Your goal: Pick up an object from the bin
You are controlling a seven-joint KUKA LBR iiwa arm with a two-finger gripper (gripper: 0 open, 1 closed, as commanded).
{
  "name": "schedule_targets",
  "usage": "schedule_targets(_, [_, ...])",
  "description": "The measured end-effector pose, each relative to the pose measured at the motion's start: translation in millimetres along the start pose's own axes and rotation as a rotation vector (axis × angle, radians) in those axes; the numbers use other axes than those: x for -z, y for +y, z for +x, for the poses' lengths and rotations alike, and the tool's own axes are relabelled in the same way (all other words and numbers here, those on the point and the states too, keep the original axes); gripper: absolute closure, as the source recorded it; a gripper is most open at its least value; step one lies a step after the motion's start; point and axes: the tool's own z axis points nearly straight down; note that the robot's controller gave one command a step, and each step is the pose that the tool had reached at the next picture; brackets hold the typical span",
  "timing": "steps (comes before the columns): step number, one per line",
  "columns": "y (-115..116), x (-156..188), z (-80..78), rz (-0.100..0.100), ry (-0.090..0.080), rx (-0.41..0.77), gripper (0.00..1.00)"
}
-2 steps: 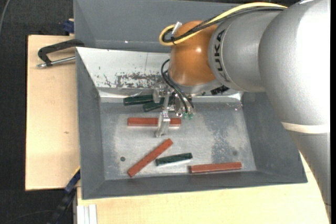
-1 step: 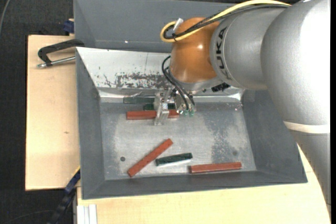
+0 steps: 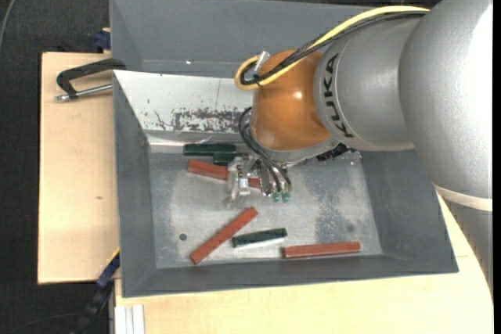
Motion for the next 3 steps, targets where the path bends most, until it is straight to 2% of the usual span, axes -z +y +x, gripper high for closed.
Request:
schedule_targets(1, [-1,-1,-1.7,0.000,-0.002,-0.003,0.00])
schedule_targets(2, [-31,-25,-44.2,0.001,-0.009,0.031,0.00])
schedule_targets(3, [-29,-18,-48.1,-0.001,-0.024,0.032,1.00])
